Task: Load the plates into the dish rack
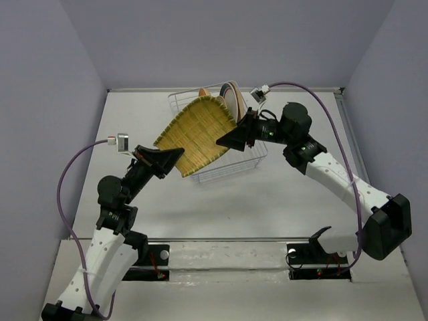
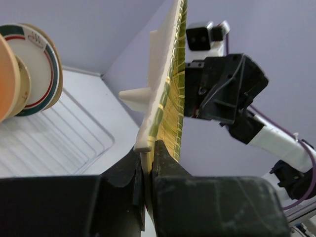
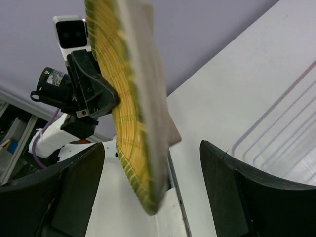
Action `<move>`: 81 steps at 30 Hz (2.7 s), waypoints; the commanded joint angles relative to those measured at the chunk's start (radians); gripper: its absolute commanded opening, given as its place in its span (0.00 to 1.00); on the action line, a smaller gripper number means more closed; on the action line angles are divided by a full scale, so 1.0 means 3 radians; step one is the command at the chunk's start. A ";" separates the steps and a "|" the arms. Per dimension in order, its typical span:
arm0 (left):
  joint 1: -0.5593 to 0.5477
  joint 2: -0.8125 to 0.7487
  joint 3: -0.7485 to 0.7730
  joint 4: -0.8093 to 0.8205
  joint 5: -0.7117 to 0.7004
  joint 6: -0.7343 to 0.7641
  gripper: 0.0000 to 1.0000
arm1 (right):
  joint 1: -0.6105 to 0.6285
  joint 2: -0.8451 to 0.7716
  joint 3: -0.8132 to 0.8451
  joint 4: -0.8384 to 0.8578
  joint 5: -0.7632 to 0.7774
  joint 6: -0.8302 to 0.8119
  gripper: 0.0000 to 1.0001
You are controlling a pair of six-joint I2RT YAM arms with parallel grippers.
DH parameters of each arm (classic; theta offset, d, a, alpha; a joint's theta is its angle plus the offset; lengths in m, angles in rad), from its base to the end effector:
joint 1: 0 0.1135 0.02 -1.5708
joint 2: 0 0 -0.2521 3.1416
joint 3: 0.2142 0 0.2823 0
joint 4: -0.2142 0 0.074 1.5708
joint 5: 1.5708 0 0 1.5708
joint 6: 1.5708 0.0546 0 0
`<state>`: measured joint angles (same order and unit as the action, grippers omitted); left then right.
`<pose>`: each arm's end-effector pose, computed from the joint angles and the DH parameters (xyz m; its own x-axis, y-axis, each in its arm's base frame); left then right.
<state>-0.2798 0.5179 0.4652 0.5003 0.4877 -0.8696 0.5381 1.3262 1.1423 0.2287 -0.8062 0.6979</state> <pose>0.1753 -0.0770 0.3366 -0.2283 -0.6367 -0.7365 0.7372 0.3812 -0.5580 0.2828 0.2146 0.3717 -0.5963 0.1621 -0.7862 -0.7709 0.1576 0.6172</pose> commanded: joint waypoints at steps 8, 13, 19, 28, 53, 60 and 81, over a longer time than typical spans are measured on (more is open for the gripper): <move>0.0017 -0.0065 -0.0267 0.1467 -0.0123 -0.0711 0.05 | 0.0369 -0.0085 -0.0546 0.1471 0.0565 0.0552 0.77; 0.0012 -0.0059 -0.0334 0.1472 -0.0061 -0.0722 0.05 | 0.0369 0.0012 -0.0576 0.1915 0.0780 0.0654 0.63; 0.0017 -0.0085 -0.0385 0.1421 -0.0025 -0.0676 0.07 | 0.0441 0.0186 -0.0577 0.2352 0.0938 0.0900 0.39; 0.0038 -0.0034 -0.0150 0.0686 0.0292 -0.0217 0.72 | 0.0635 0.0171 -0.0234 0.1257 0.1700 0.0619 0.07; -0.0049 -0.0535 0.0684 -0.2338 -0.1948 0.1947 0.99 | 0.1412 0.2681 0.3891 -0.1560 0.6369 -0.1696 0.07; -0.0151 -0.0611 0.0653 -0.2322 -0.1933 0.1927 0.99 | 0.1412 0.3315 0.4511 -0.1300 0.6558 -0.2285 0.07; -0.0208 -0.0658 0.0643 -0.2322 -0.1922 0.1896 0.99 | 0.1382 0.3806 0.4537 -0.1130 0.6262 -0.2173 0.07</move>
<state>-0.3386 0.3298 0.6624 -0.2302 -0.0803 -0.3141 0.9565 2.4435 2.4424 -0.1925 1.0782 -0.0101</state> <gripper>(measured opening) 0.990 0.290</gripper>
